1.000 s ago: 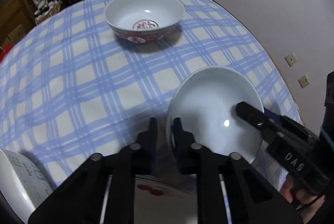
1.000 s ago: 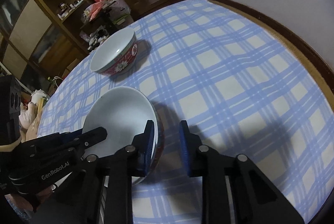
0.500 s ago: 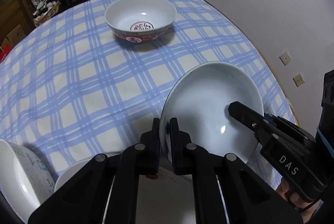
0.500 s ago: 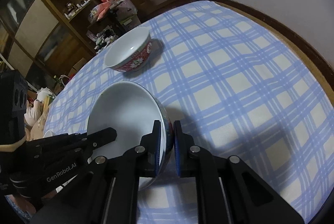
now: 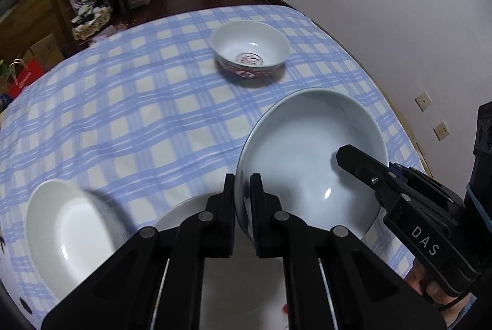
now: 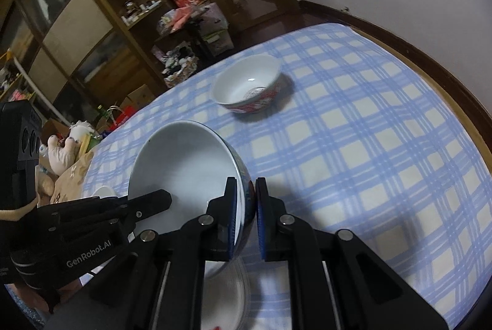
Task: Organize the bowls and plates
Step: 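Carry the red-patterned bowl with both tools and lower it into the large bowl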
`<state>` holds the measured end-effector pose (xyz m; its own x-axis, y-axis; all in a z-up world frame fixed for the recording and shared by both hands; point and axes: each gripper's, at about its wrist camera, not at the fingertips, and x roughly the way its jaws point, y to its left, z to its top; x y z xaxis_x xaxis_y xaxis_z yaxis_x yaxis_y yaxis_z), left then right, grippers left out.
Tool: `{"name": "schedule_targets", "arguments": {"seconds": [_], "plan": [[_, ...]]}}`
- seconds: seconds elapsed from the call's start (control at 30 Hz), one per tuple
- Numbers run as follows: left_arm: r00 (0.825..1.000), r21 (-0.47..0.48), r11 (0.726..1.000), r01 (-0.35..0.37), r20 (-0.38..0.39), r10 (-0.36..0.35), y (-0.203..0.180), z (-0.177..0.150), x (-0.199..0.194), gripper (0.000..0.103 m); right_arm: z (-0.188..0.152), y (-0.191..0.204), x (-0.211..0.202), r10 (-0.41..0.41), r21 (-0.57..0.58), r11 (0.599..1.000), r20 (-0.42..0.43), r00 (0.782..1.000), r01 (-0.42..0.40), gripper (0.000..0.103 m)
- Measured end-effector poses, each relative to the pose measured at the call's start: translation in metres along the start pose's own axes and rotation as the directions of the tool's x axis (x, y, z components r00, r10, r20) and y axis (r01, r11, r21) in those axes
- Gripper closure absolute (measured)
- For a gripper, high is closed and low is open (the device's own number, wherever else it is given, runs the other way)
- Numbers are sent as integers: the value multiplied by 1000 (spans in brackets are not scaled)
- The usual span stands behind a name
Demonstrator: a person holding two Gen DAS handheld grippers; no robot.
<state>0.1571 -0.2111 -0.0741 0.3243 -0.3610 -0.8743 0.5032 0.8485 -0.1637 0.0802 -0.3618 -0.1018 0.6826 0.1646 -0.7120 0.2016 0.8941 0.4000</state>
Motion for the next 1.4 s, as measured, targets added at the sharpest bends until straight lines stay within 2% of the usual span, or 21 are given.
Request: {"name": "schedule_targets", "arguments": {"seconds": [0.6,1.13,1.4], "plan": [[995,-69,994,-86,51,90,67,-39,-74,93,-16,97,-8,55,-135,989,1,998,-55,91],[983,-147,977,-154,75,166,121,-66,-103,93,-38,166,2,71,-222,972,-20,997,-73,90],[984,-219,965,-145,71,164,154,-77,-108,93,-44,189,18,104,-224,968,-55,993,-114,90]]}}
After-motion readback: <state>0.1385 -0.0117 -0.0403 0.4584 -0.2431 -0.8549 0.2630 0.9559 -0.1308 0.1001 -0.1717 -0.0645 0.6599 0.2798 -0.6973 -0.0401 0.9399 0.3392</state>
